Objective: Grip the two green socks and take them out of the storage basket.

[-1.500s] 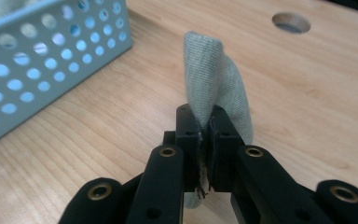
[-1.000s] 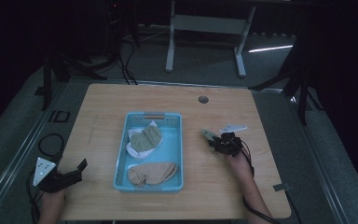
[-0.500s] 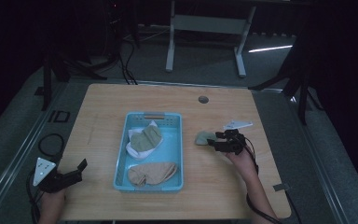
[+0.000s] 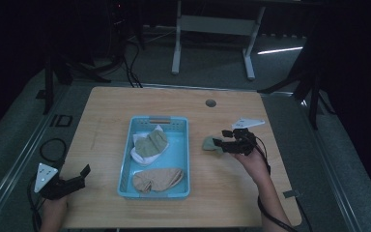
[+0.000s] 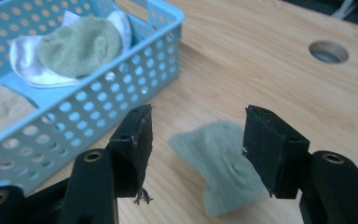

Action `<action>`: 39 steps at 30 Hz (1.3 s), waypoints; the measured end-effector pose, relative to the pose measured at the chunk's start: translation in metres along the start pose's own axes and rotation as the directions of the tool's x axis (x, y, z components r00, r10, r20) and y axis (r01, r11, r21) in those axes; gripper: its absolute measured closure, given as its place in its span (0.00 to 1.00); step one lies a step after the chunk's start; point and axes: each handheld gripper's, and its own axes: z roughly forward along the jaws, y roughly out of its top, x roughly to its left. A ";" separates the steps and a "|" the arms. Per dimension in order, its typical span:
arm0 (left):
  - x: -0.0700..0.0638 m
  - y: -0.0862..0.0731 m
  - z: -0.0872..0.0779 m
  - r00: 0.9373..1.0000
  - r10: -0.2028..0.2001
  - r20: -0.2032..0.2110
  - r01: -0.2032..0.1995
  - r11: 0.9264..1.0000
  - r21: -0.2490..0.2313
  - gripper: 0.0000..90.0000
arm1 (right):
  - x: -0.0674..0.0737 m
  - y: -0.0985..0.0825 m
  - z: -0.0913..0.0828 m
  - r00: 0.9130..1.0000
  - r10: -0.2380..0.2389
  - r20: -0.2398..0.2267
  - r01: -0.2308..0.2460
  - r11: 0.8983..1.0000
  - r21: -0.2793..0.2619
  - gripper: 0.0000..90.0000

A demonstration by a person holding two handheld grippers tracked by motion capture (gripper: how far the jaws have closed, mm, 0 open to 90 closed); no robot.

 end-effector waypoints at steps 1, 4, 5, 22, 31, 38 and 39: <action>0.000 0.000 0.000 1.000 0.000 0.000 0.000 1.000 0.000 0.00 | 0.000 0.000 0.000 1.000 0.000 0.000 0.000 1.000 0.000 0.46; 0.000 0.000 0.000 1.000 0.000 0.001 0.000 1.000 0.000 0.00 | 0.008 0.013 0.002 1.000 -0.017 -0.016 0.017 1.000 -0.007 0.46; 0.000 0.000 0.000 1.000 -0.001 0.000 0.001 1.000 0.000 0.00 | 0.009 0.016 0.002 1.000 -0.018 -0.022 0.018 1.000 -0.007 0.45; 0.001 0.000 0.000 1.000 -0.005 0.006 0.005 1.000 -0.002 0.00 | 0.056 0.061 0.031 0.988 -0.101 -0.118 0.098 0.995 -0.028 0.45; 0.001 0.000 0.000 1.000 -0.006 0.010 0.006 1.000 -0.004 0.00 | 0.085 0.077 0.059 0.974 -0.151 -0.169 0.154 0.988 0.004 0.45; 0.001 0.000 -0.001 1.000 -0.008 0.013 0.008 1.000 -0.006 0.00 | 0.103 0.084 0.091 0.967 -0.153 -0.203 0.166 0.985 0.048 0.45; 0.001 0.000 -0.001 1.000 -0.008 0.013 0.008 1.000 -0.006 0.00 | 0.103 0.084 0.091 0.967 -0.153 -0.203 0.166 0.985 0.048 0.45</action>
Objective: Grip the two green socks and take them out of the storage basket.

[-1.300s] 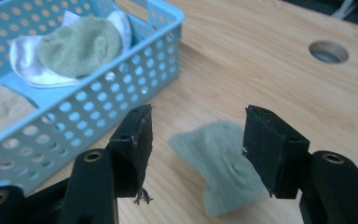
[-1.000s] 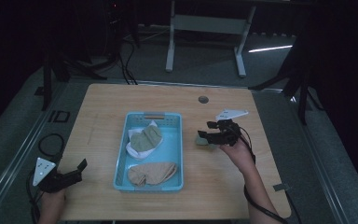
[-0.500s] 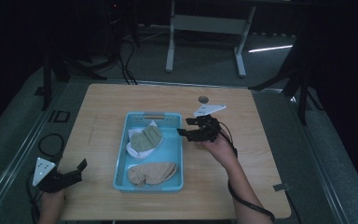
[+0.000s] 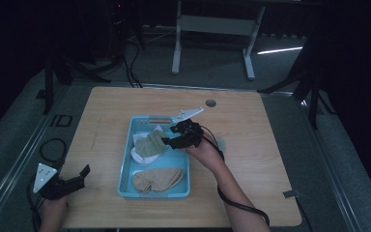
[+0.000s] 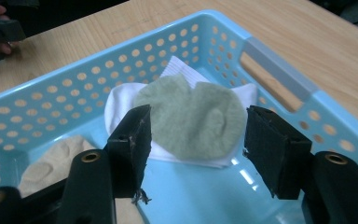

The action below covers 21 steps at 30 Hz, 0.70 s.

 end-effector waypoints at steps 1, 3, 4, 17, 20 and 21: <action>0.000 0.000 0.000 1.000 0.000 0.000 0.000 1.000 -0.001 0.00 | 0.001 0.002 0.007 1.000 0.001 -0.002 -0.001 1.000 0.009 0.45; 0.000 0.000 0.000 1.000 0.001 0.001 -0.001 1.000 -0.001 0.00 | 0.002 0.004 0.011 1.000 0.001 -0.003 -0.001 1.000 0.015 0.45; 0.000 0.000 0.000 1.000 0.001 0.001 -0.001 1.000 -0.001 0.00 | 0.003 0.005 0.016 1.000 -0.005 0.000 0.005 1.000 0.023 0.45; 0.000 0.000 0.000 1.000 0.006 0.003 -0.006 1.000 0.004 0.00 | 0.012 0.019 0.060 0.999 0.035 0.038 -0.038 0.993 0.107 0.45; 0.000 0.000 0.000 1.000 0.004 0.003 -0.004 1.000 0.001 0.00 | 0.015 0.022 0.065 0.998 0.030 0.057 -0.037 0.991 0.126 0.45; 0.000 0.000 0.000 1.000 0.004 0.003 -0.004 1.000 0.001 0.00 | 0.016 0.025 0.072 0.997 0.017 0.079 -0.029 0.989 0.146 0.45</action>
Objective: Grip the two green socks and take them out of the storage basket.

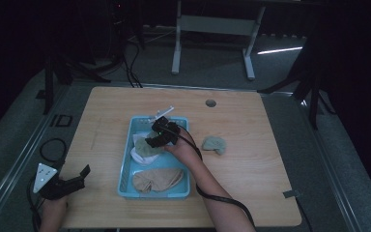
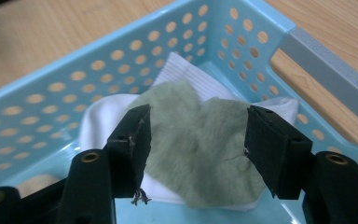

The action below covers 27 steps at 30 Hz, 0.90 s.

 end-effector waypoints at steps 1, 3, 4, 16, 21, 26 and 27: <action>0.000 0.000 0.000 1.000 0.000 0.000 0.000 1.000 0.000 0.00 | 0.000 0.000 0.000 1.000 0.000 0.000 0.000 1.000 0.000 0.45; 0.000 0.000 0.000 1.000 0.001 0.000 -0.001 1.000 0.001 0.00 | 0.001 0.003 0.005 1.000 0.006 0.014 -0.007 1.000 0.017 0.46; 0.000 0.000 0.000 1.000 0.000 0.001 0.000 1.000 -0.001 0.00 | 0.002 0.004 0.009 0.999 0.011 0.032 -0.013 0.999 0.034 0.46; 0.000 0.000 0.000 1.000 0.000 0.004 0.000 1.000 0.000 0.00 | -0.001 0.003 0.034 0.995 0.043 0.088 -0.056 0.987 0.148 0.63; 0.000 0.000 0.000 1.000 -0.001 0.004 0.001 1.000 -0.002 0.00 | 0.001 0.003 0.038 0.995 0.008 0.101 -0.026 0.982 0.185 0.84; 0.000 0.000 0.000 1.000 -0.001 0.004 0.001 1.000 -0.001 0.00 | 0.004 0.001 0.028 0.994 -0.006 0.110 -0.010 0.990 0.142 0.96; 0.000 0.000 0.000 1.000 -0.001 0.004 0.001 1.000 -0.001 0.00 | 0.004 0.001 0.028 0.994 -0.006 0.110 -0.010 0.990 0.142 0.96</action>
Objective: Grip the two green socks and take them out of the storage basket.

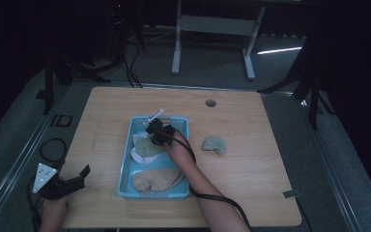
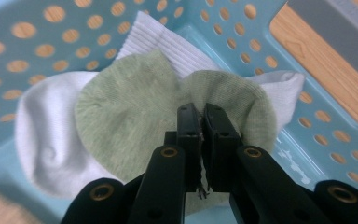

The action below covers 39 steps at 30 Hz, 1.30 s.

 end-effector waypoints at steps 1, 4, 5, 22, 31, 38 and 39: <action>0.000 0.000 0.000 1.000 0.000 0.000 0.000 1.000 0.000 0.00 | 0.000 -0.001 -0.003 1.000 0.002 -0.005 -0.002 1.000 -0.008 0.96; 0.000 0.000 0.000 1.000 0.001 -0.002 -0.001 1.000 0.001 0.00 | 0.000 -0.003 -0.011 1.000 0.000 -0.009 -0.001 0.999 -0.033 0.96; 0.000 0.000 0.000 1.000 0.002 -0.002 -0.002 1.000 0.002 0.00 | 0.000 -0.004 -0.017 1.000 0.001 -0.012 -0.001 0.999 -0.049 0.96; 0.000 0.000 0.000 1.000 0.006 -0.004 -0.006 1.000 0.007 0.00 | 0.003 -0.004 -0.072 1.000 -0.021 -0.022 0.017 0.982 -0.187 0.96; -0.001 0.000 0.000 1.000 0.009 -0.003 -0.009 1.000 0.004 0.00 | -0.009 -0.009 -0.113 1.000 -0.013 0.005 0.013 0.964 -0.265 0.96; -0.001 0.000 0.001 1.000 0.008 -0.003 -0.008 1.000 0.006 0.00 | -0.022 -0.019 -0.131 1.000 0.010 0.016 -0.006 0.958 -0.287 0.96; -0.001 0.000 0.001 1.000 0.008 -0.004 -0.008 1.000 0.006 0.00 | -0.027 -0.024 -0.136 0.999 0.024 0.022 -0.017 0.956 -0.293 0.96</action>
